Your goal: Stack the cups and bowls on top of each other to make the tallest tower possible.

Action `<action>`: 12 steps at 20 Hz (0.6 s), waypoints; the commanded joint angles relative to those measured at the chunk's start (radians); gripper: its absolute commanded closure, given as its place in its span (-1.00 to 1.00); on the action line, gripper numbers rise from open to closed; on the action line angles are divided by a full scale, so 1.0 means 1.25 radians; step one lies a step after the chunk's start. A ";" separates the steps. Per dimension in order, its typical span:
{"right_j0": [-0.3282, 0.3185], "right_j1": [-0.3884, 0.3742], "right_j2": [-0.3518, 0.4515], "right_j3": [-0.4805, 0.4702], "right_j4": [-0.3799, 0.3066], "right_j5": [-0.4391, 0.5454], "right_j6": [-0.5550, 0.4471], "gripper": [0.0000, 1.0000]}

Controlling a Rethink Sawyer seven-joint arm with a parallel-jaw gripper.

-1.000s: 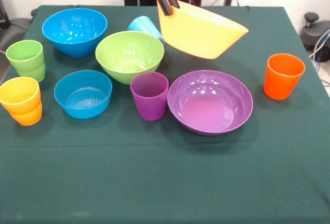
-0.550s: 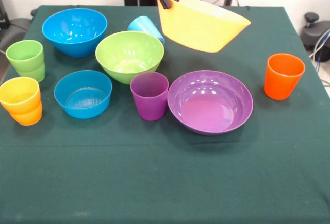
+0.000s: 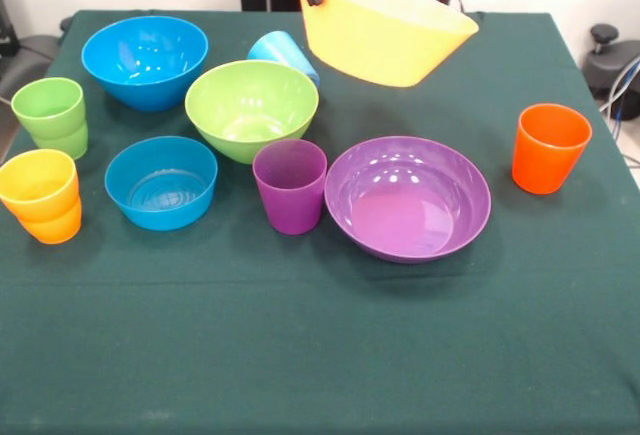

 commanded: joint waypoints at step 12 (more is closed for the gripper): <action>-0.055 0.131 0.035 -0.163 -0.027 0.250 -0.240 1.00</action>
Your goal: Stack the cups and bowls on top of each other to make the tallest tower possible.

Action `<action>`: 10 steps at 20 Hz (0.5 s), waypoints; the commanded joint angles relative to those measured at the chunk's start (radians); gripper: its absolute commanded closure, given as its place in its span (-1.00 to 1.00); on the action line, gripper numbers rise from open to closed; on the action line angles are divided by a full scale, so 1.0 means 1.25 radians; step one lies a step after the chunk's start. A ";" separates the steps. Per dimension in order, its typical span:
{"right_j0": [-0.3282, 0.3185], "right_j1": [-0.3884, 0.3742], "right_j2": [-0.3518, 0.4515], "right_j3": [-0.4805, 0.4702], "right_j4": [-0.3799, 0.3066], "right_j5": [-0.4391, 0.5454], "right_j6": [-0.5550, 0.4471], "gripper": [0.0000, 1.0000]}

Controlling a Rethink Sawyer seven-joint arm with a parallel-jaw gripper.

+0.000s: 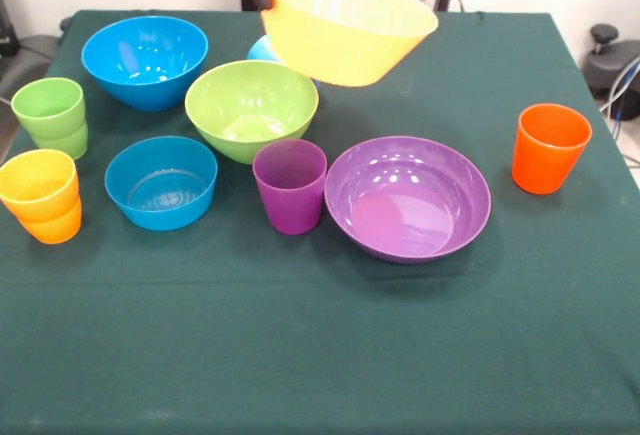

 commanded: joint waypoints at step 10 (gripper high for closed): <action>-0.008 0.086 0.023 -0.147 -0.039 0.171 -0.285 1.00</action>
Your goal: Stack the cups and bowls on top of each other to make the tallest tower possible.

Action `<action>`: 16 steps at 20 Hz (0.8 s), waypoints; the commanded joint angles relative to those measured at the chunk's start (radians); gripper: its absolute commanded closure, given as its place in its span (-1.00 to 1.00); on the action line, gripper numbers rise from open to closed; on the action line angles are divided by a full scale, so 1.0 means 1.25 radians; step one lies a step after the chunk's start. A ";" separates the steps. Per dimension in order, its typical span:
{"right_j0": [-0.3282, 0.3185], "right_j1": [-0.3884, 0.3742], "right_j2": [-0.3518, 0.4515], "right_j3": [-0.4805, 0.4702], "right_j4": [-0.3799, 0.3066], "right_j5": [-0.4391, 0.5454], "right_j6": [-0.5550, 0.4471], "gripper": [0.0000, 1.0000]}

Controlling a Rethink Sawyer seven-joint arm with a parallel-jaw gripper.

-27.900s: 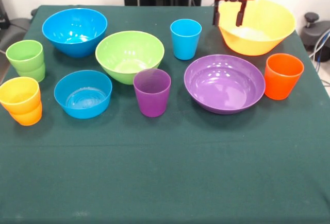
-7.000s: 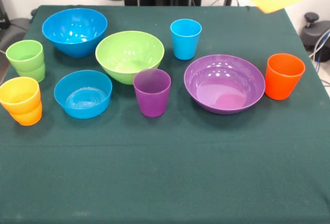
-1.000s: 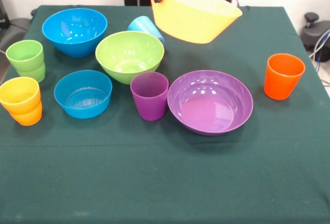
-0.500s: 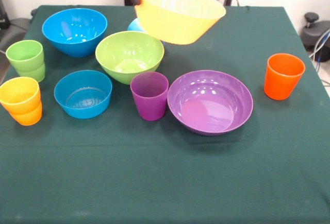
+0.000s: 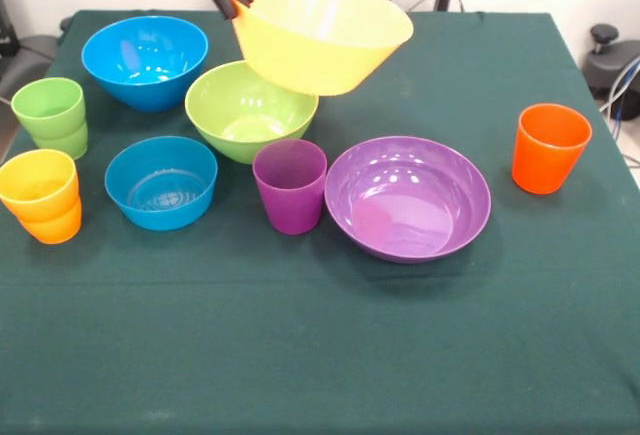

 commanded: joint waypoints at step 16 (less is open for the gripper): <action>0.008 0.083 0.038 -0.153 -0.046 0.178 -0.315 1.00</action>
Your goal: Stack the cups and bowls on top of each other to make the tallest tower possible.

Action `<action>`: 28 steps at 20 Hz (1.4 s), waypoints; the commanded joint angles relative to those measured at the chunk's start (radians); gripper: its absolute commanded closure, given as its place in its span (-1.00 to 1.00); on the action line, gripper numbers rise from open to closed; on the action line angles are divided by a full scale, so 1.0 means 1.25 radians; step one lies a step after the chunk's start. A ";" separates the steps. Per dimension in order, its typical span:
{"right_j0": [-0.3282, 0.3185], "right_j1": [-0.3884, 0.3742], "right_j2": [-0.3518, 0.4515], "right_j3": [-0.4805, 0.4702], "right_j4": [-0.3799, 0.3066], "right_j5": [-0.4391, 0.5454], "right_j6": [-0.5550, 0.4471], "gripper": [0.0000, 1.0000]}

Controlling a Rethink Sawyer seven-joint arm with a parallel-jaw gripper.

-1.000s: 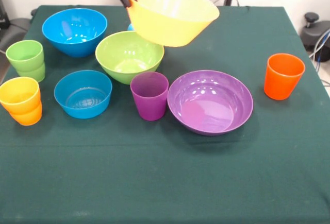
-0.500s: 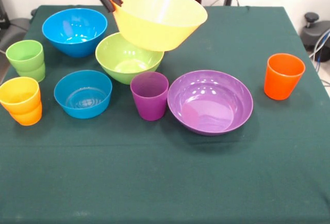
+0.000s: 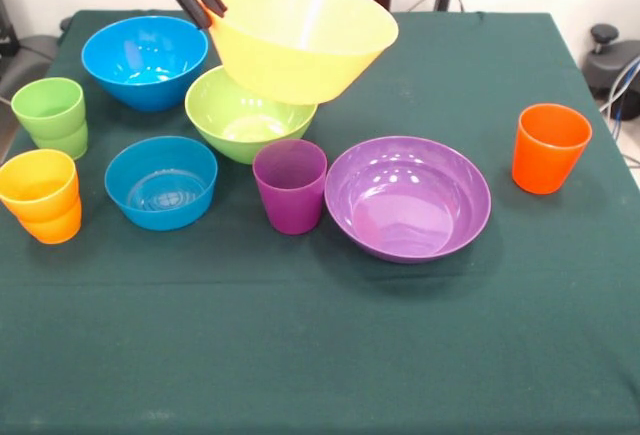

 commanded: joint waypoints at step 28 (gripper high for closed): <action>0.032 0.052 0.004 -0.128 -0.049 0.145 -0.394 1.00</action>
